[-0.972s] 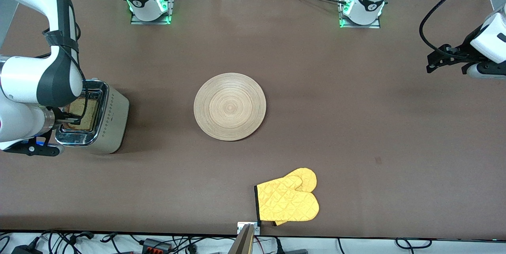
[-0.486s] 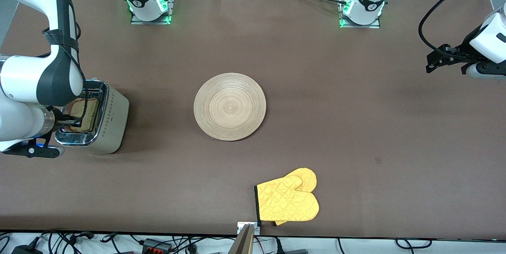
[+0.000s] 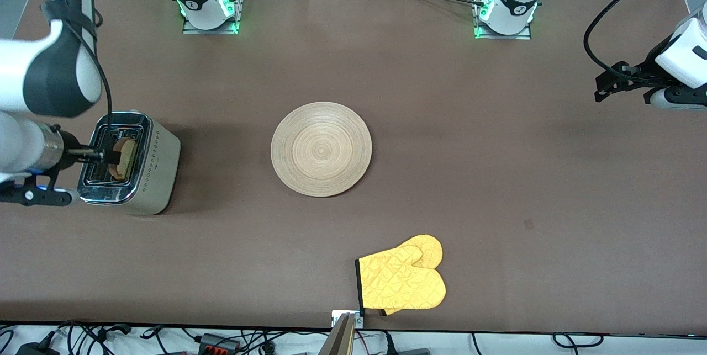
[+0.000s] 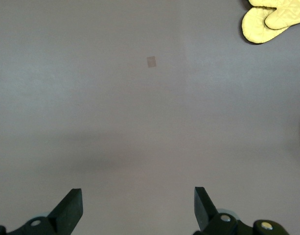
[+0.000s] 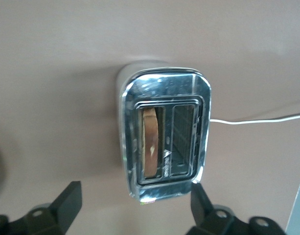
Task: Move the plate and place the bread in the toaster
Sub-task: 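Lower the bread into the toaster slot with the right gripper, then open the right gripper and raise it off the bread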
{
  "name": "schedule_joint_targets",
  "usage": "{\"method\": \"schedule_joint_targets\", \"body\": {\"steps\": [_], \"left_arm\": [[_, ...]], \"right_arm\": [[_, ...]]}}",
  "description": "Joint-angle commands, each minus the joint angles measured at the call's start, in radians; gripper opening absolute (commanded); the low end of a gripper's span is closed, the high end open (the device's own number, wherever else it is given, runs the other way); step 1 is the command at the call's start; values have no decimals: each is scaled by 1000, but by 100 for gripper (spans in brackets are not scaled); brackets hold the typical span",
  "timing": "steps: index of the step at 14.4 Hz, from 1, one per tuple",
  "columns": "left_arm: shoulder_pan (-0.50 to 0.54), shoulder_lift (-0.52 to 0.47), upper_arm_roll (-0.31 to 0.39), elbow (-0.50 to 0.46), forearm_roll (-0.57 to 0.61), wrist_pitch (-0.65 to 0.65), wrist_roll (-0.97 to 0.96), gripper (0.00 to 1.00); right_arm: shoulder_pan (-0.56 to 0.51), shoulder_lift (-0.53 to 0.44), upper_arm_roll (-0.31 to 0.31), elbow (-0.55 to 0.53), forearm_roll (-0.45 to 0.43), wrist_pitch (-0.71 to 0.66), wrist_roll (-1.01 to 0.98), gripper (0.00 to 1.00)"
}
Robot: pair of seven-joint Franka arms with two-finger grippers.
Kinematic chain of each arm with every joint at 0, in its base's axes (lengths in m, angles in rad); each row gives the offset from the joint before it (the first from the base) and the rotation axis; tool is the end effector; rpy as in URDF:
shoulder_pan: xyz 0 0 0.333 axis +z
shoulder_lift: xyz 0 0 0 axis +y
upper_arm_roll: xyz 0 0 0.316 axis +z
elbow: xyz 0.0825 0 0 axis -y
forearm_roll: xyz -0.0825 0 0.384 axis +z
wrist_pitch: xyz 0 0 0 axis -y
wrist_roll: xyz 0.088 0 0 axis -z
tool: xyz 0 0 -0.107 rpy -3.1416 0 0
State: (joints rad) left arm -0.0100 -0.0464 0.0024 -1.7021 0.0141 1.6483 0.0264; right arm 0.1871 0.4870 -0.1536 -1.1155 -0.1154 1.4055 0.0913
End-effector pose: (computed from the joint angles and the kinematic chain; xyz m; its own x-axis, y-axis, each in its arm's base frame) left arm 0.5446 -0.0027 0.5945 0.9994 -0.0351 -0.0078 -0.0352 -0.9993 -0.0137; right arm 0.6708 0.0343 0.5264 0.9828 -0.0718 -0.1703 -0.0365 -0.9786 0.2023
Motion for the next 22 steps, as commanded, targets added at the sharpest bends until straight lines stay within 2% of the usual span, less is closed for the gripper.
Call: {"method": "schedule_joint_targets", "body": {"steps": [1, 2, 7, 9, 14, 16, 18, 20, 22], "left_arm": [[8, 11, -10, 28, 6, -21, -11, 100], [7, 11, -10, 28, 6, -22, -11, 100], [7, 11, -10, 28, 6, -22, -13, 100], [8, 11, -10, 28, 6, -22, -13, 100], [8, 11, -10, 28, 6, -22, -14, 100], [8, 11, -10, 28, 6, -22, -14, 100], [8, 11, -9, 28, 6, -22, -14, 100], [8, 11, -9, 28, 6, -22, -14, 100], [8, 11, -10, 28, 6, -22, -14, 100]], "right_arm": [[-6, -41, 61, 34, 14, -2, -13, 100], [-8, -33, 75, 63, 14, 0, -12, 100], [-8, -12, 74, 63, 8, 39, -12, 100], [-26, 1, 72, 62, 14, 101, -53, 100], [-83, -2, 72, 65, 19, 135, -116, 100], [-107, -13, 66, 65, 118, 100, -122, 100], [-104, -54, 66, 49, 123, 72, -113, 100], [-123, -126, 69, -73, 137, 101, -102, 100], [-135, -246, 77, -281, 132, 284, -120, 100]]}}
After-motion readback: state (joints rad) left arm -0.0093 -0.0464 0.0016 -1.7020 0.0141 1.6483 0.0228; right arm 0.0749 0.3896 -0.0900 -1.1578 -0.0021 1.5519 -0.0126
